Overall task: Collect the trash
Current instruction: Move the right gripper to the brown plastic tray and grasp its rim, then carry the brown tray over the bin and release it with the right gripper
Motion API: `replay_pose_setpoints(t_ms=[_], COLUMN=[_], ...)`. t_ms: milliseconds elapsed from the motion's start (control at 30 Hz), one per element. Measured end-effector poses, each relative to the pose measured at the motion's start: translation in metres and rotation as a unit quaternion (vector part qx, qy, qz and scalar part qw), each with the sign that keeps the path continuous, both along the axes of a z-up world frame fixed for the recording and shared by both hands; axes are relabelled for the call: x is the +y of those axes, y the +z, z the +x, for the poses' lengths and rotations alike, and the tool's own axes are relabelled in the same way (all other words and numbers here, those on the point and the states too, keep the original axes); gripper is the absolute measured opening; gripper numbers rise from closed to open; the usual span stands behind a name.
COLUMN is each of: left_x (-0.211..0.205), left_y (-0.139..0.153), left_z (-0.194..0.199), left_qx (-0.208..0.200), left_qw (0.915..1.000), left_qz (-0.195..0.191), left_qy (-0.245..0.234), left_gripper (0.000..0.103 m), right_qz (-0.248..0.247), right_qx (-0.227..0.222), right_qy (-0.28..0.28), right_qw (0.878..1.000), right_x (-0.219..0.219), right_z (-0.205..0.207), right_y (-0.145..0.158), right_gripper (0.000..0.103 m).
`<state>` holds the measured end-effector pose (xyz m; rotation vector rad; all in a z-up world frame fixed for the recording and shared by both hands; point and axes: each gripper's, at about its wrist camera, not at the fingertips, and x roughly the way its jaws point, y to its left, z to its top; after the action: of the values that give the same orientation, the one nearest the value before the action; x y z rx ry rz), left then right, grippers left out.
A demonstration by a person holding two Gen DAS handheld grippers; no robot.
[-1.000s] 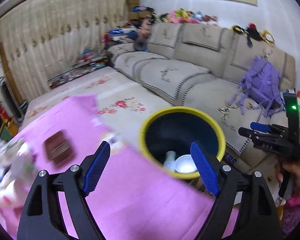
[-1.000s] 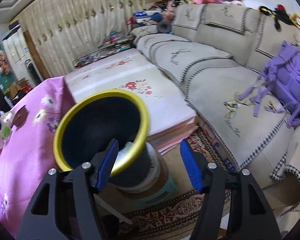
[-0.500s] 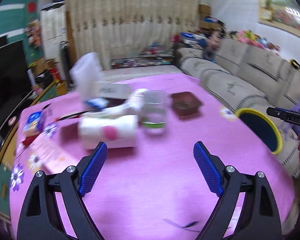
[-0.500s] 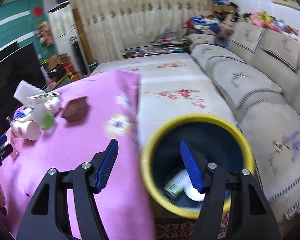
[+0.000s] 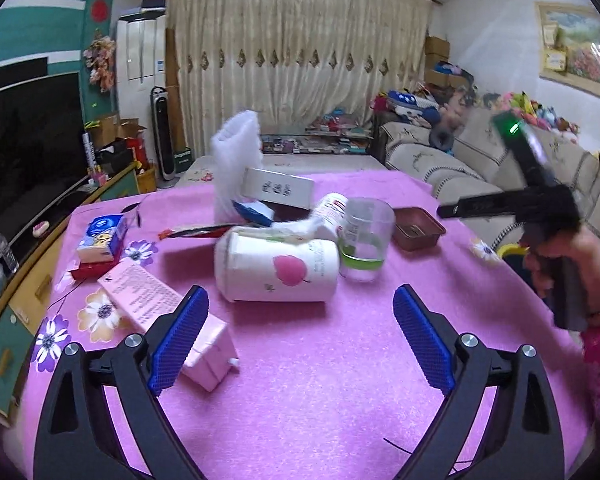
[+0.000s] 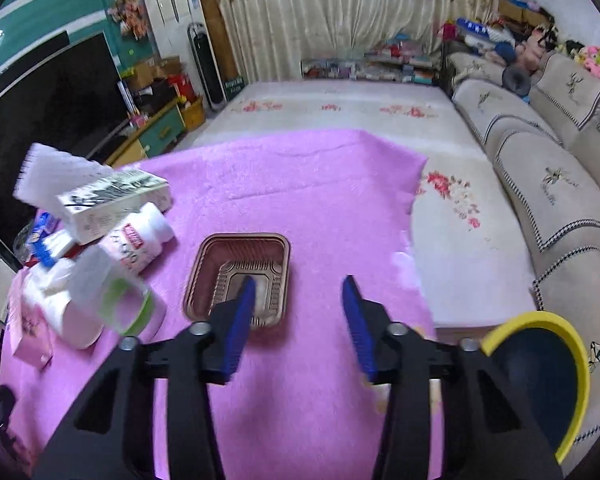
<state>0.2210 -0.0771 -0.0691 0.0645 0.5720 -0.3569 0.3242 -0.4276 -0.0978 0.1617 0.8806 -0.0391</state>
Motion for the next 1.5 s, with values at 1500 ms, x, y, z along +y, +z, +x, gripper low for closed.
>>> replay_pose_setpoints(t_ms=[1500], left_x=[-0.004], left_y=[-0.008], left_z=[-0.005], left_qx=[-0.01], left_qw=[0.9999], left_qz=[0.007], left_qy=[0.007], left_gripper=[0.092], right_qz=[0.022], right_qx=[-0.006], right_qy=[-0.213], right_qw=[0.977], right_x=[-0.145], right_z=[-0.179], right_y=[-0.04], right_gripper=[0.005])
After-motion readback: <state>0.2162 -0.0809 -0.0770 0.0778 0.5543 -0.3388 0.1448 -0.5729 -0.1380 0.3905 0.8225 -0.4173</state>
